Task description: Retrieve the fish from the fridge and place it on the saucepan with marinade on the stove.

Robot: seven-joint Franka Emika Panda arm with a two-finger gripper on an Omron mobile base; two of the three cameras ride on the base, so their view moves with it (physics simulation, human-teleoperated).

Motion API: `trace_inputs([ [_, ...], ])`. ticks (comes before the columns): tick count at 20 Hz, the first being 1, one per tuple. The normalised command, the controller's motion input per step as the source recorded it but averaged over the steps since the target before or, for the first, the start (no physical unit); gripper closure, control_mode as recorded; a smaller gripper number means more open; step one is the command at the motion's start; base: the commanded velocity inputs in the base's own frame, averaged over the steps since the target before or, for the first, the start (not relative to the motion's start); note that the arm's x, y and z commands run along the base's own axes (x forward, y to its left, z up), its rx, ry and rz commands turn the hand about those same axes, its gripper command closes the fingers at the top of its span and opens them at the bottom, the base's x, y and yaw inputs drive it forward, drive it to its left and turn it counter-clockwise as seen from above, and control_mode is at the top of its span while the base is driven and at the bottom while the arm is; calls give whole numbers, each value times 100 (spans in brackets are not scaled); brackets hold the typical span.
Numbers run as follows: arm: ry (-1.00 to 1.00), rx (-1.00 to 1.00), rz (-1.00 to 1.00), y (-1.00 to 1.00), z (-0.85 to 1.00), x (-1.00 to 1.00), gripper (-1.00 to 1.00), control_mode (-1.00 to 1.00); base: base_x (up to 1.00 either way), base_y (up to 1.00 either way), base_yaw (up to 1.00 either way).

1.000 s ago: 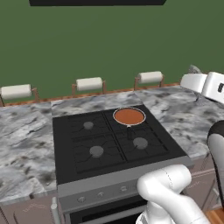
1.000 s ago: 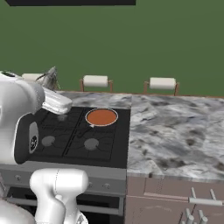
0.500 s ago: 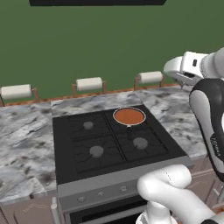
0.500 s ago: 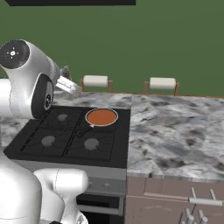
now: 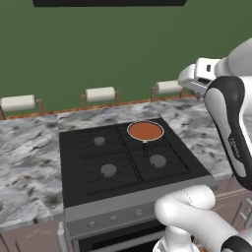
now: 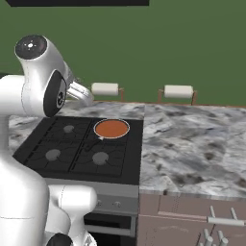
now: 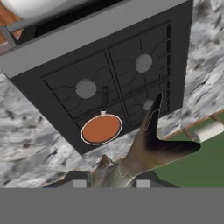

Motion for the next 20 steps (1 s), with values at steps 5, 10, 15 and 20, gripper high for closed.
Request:
trace_inputs([
  [5,0,0,0,0,-59,26,100,-100,0,0,0],
  [10,0,0,0,0,-64,29,100,-100,0,0,0],
  [15,1,0,0,0,-57,32,100,-100,0,0,0],
  [20,7,0,0,0,-43,33,100,-100,0,0,0],
])
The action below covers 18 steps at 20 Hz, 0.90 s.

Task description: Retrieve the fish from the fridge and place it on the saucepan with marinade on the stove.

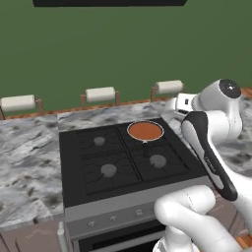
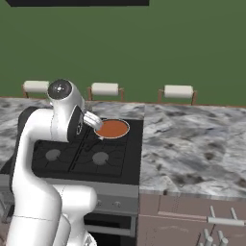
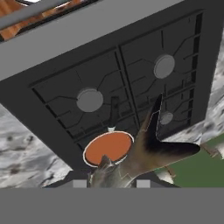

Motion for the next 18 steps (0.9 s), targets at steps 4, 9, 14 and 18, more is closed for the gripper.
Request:
trace_inputs([
  [4,13,0,0,0,-22,34,100,-100,0,0,0],
  [9,18,0,0,0,-10,35,100,-100,0,0,0],
  [14,20,0,0,0,-1,34,100,-100,0,0,0],
  [18,9,0,0,0,-4,32,100,-100,0,0,0],
])
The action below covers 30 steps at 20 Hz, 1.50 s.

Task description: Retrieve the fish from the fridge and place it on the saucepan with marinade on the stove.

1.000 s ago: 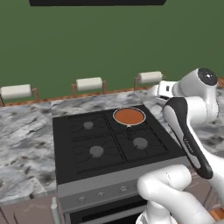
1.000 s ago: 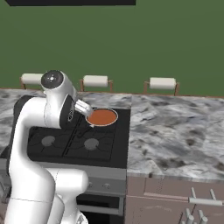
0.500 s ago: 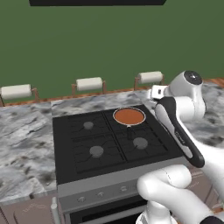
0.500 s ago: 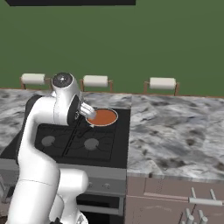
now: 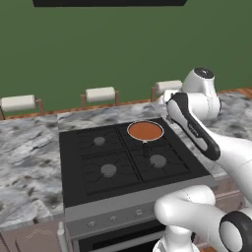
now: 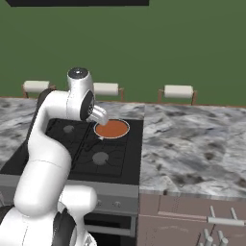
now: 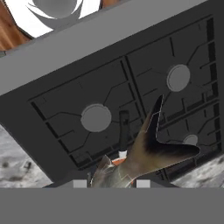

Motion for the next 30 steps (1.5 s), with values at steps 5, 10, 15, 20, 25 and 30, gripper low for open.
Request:
trace_inputs([
  [5,0,0,0,0,-1,18,100,-100,0,0,0],
  [10,0,0,0,0,-16,12,100,-100,0,0,0],
  [15,0,0,0,0,-31,18,100,-100,0,0,0],
  [20,0,0,0,0,-26,21,100,-100,0,0,0],
  [25,0,0,0,0,-18,15,100,-100,0,0,0],
  [30,0,0,0,0,-28,14,100,-100,0,0,0],
])
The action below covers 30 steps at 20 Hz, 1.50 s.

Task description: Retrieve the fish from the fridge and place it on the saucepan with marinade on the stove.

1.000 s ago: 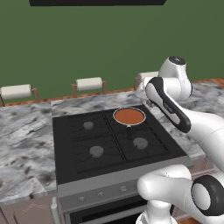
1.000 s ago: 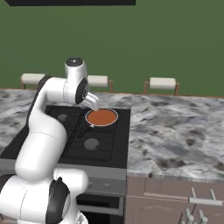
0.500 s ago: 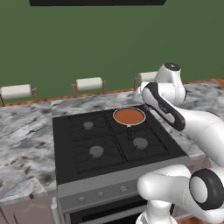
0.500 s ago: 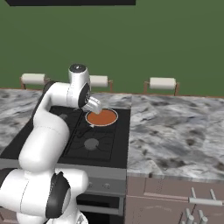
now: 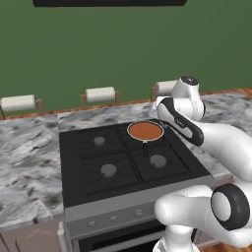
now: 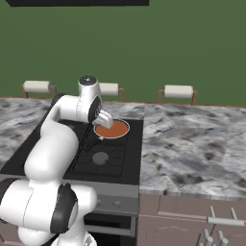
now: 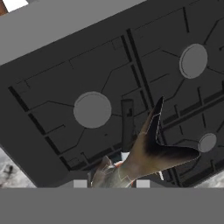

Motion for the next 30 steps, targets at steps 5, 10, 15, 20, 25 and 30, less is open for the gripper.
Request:
trace_inputs([
  [5,0,0,0,0,-28,14,100,-100,0,0,0],
  [10,0,0,0,1,-18,17,100,-100,0,0,0],
  [15,0,0,0,1,0,23,100,-100,0,0,0],
  [20,1,0,0,0,0,31,100,-100,0,0,0],
  [25,0,0,0,0,-15,31,100,-100,0,0,0],
  [30,0,0,0,1,-21,28,100,-100,0,0,0],
])
